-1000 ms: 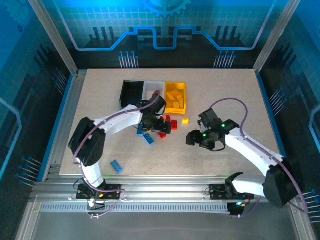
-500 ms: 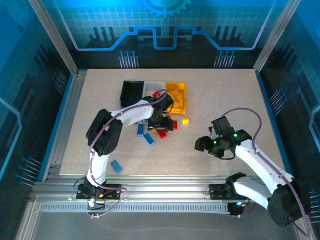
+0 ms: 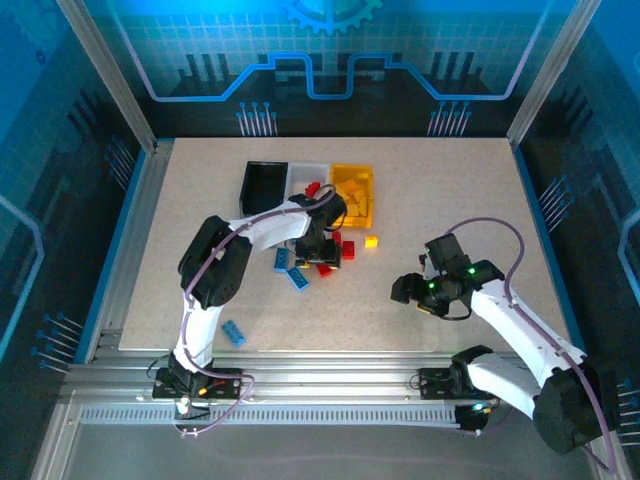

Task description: Sort the legos into containers by color

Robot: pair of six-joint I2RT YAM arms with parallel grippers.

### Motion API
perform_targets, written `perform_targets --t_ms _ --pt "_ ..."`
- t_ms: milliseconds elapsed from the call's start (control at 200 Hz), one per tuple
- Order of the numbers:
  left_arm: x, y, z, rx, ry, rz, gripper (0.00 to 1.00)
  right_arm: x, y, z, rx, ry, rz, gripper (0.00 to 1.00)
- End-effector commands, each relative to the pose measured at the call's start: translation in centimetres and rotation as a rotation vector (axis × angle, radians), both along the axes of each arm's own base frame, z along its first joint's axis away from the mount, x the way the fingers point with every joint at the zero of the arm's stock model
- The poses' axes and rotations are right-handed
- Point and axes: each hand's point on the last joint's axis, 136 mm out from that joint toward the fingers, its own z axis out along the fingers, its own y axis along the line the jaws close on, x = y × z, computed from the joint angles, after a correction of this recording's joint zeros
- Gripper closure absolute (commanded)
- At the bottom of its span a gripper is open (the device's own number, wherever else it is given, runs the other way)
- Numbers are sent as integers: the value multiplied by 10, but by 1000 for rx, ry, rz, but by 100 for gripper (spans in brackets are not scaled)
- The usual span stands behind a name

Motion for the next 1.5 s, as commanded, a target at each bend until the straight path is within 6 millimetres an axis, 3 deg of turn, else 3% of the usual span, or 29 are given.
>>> perform_targets --t_ms 0,190,425,675,795,1020,1136,1271,1496 --pt "-7 7 -17 22 50 27 36 -5 -2 0 5 17 6 31" --pt "-9 12 -22 26 62 36 42 -7 -2 -2 6 19 1 31" --pt "-8 15 -21 19 60 26 60 -13 -4 -6 16 26 -25 31" --pt "-8 18 -14 16 44 13 64 -13 -5 -2 10 17 -33 31" --pt "-10 19 -2 -6 29 15 66 -12 -5 -2 14 21 -41 31" --pt "0 19 46 -100 -75 50 65 -8 -4 0 13 26 -45 31" --pt "18 23 68 -147 -133 87 65 -7 -3 4 10 27 -36 31" --pt "56 33 93 -175 -222 140 65 -7 -3 9 10 22 -30 31" --pt "127 37 104 -208 -295 205 64 -9 0 14 21 32 1 31"
